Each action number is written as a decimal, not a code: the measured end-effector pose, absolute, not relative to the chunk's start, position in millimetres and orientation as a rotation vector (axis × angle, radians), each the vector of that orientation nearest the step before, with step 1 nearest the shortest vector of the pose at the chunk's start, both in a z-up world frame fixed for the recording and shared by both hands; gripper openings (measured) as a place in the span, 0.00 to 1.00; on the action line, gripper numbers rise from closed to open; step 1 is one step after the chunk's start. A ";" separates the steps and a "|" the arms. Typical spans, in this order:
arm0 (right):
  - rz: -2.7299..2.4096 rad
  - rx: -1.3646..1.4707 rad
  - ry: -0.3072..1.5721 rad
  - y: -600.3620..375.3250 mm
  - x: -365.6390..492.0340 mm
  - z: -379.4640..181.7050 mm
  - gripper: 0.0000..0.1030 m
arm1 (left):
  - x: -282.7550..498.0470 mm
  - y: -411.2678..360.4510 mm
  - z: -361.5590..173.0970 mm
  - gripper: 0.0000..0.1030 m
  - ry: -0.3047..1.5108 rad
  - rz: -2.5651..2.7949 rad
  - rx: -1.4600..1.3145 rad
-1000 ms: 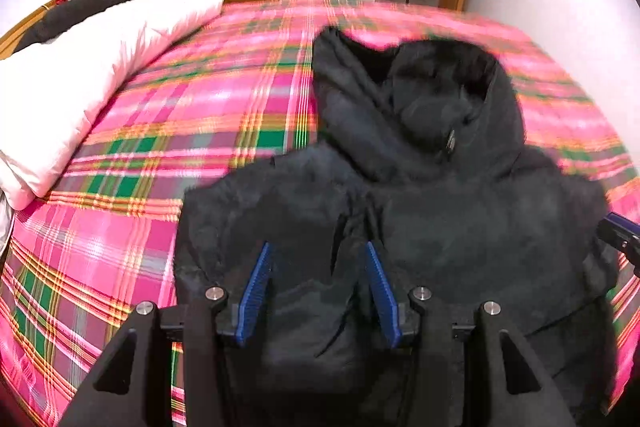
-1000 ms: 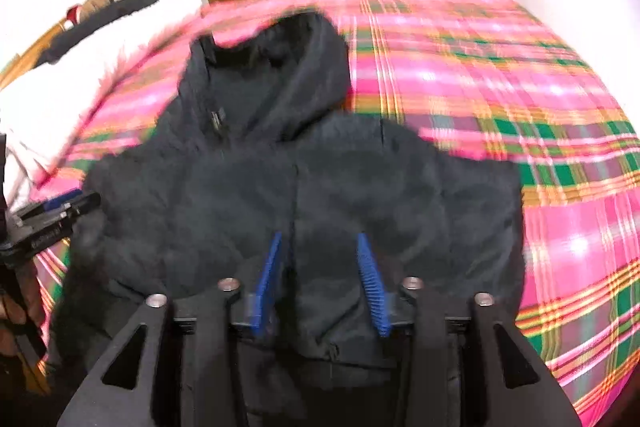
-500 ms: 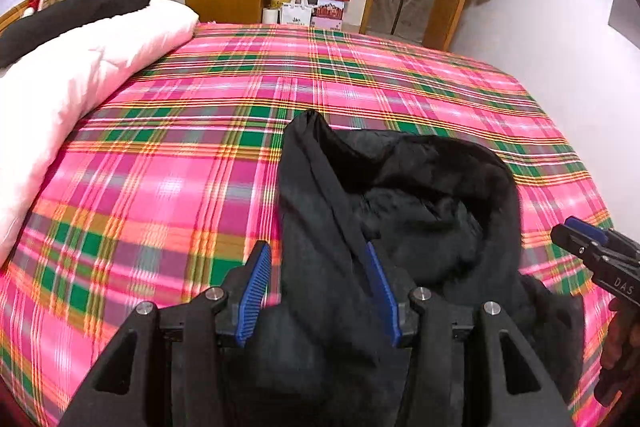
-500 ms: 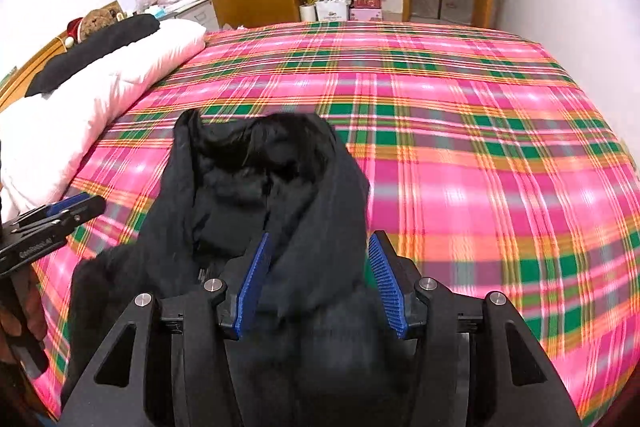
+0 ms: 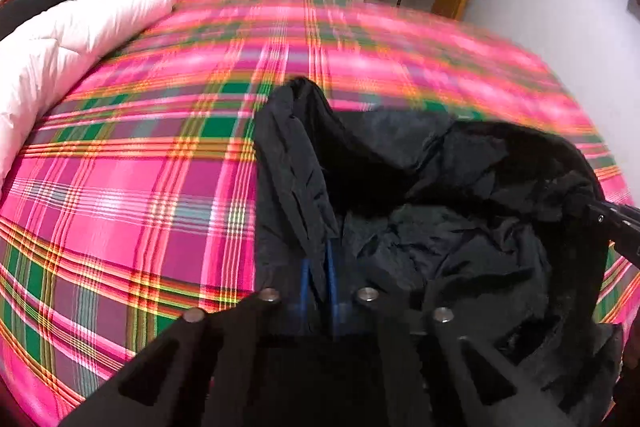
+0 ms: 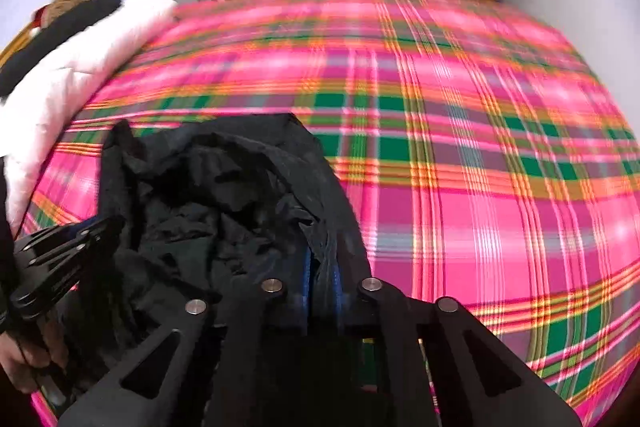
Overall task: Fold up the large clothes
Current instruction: 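Lift the hem with both tools and fold it toward the hood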
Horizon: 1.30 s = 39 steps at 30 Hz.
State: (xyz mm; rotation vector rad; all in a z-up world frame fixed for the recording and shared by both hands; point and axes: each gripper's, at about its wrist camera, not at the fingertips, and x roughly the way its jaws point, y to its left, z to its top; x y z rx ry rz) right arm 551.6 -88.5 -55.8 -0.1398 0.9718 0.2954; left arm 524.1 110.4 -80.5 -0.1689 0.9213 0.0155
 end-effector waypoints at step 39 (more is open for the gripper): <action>0.380 0.237 0.980 -170.9 270.8 -13.4 0.37 | 168.5 155.1 -7.4 0.13 0.854 0.159 -0.388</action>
